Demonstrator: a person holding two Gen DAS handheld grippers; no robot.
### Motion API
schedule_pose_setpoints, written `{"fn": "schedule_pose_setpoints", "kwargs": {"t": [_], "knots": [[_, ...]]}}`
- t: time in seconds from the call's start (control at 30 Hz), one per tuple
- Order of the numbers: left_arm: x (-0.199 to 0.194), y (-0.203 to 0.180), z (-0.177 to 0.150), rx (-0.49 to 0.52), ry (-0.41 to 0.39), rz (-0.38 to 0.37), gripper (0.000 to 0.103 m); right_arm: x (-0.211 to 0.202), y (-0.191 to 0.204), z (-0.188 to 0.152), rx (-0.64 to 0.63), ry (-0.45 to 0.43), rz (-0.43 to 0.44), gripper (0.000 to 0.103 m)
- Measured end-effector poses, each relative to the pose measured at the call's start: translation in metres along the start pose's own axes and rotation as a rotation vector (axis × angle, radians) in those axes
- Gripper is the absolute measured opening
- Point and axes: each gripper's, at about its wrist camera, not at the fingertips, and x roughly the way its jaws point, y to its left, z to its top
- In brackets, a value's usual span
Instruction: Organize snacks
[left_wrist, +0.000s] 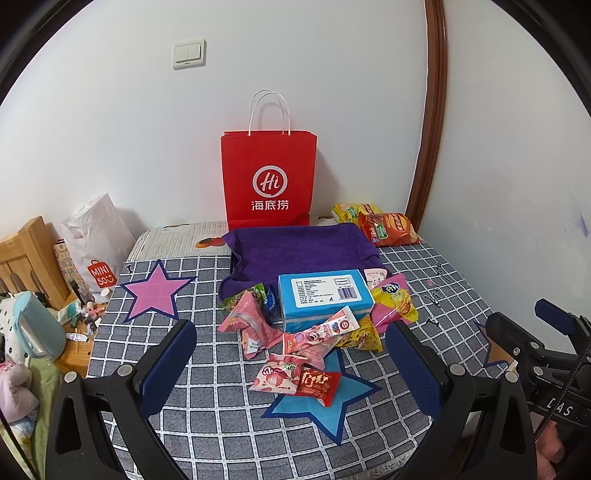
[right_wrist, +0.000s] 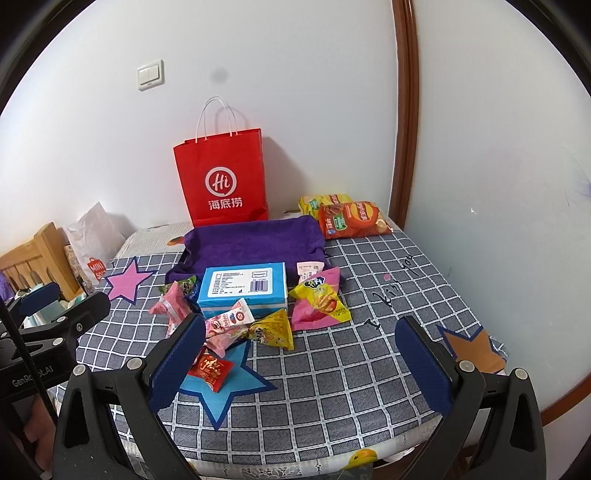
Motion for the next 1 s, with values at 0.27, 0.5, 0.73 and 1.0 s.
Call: {"fn": "schedule_pose_setpoints", "kwargs": {"t": [0.27, 0.5, 0.73, 1.0], "knots": [[0.002, -0.001, 0.001, 0.0, -0.001, -0.002, 0.102, 0.0, 0.0, 0.0, -0.009, -0.007, 0.003, 0.102], [0.023, 0.008, -0.004, -0.021, 0.033, -0.007, 0.102, 0.027, -0.017, -0.007, 0.011, 0.054, -0.024, 0.102], [0.059, 0.023, -0.021, -0.034, 0.086, 0.015, 0.102, 0.068, -0.027, -0.024, 0.024, 0.132, -0.082, 0.102], [0.104, 0.044, -0.036, -0.056, 0.153, 0.031, 0.095, 0.118, -0.041, -0.04, 0.041, 0.158, -0.043, 0.102]]}}
